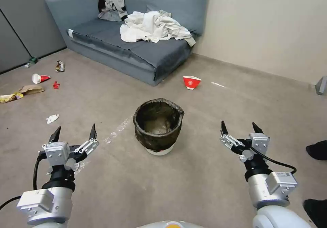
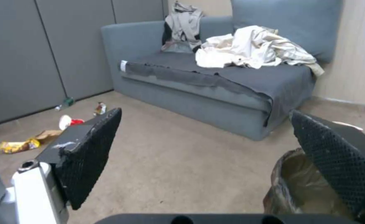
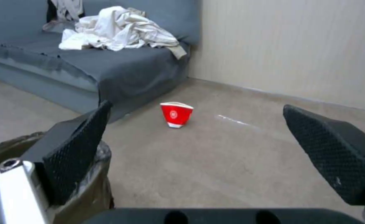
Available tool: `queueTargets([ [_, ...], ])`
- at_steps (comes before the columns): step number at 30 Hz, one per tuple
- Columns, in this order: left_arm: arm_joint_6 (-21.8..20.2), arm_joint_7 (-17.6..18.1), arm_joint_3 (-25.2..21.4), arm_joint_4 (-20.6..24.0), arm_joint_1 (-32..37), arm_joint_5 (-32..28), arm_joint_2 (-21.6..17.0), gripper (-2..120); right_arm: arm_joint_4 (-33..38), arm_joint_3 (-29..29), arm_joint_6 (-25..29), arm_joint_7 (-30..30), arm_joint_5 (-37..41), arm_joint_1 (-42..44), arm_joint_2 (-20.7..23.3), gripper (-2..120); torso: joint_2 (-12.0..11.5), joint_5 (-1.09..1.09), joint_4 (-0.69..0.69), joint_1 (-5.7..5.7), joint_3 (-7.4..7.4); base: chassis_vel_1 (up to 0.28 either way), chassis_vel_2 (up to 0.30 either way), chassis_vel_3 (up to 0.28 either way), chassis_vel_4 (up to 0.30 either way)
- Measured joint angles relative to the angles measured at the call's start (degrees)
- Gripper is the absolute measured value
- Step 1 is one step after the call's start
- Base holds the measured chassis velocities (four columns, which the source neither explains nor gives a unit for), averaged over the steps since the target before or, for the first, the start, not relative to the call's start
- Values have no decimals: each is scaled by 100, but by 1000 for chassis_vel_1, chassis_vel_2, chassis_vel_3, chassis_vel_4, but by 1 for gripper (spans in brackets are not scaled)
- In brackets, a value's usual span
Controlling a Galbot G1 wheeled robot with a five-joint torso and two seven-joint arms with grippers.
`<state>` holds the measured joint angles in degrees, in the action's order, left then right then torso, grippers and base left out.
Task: Pick up the trash can from the floor.
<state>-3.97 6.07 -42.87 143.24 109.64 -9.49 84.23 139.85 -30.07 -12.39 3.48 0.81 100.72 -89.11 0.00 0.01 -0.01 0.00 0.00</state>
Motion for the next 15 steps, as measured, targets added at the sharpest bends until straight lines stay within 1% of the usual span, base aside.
queueTargets([
  [12, -39, -13, -11, 0, -16, -71, -38, 100, -38, 8, 0, -6, -2, -8, 43, 100, 0, 0, 0, 0, 0, -121, 117, 103, -113],
  [14, -52, -54, -22, -18, -46, -99, -70, 100, -45, 8, 1, -6, -2, -11, 43, 100, 0, -2, 3, 0, 0, -114, 102, 91, -83],
  [15, -68, -112, -40, -64, -126, -148, -157, 100, -67, 10, 6, -7, -3, -22, 49, 100, 0, 0, 4, -1, 0, -114, 102, 108, -83],
])
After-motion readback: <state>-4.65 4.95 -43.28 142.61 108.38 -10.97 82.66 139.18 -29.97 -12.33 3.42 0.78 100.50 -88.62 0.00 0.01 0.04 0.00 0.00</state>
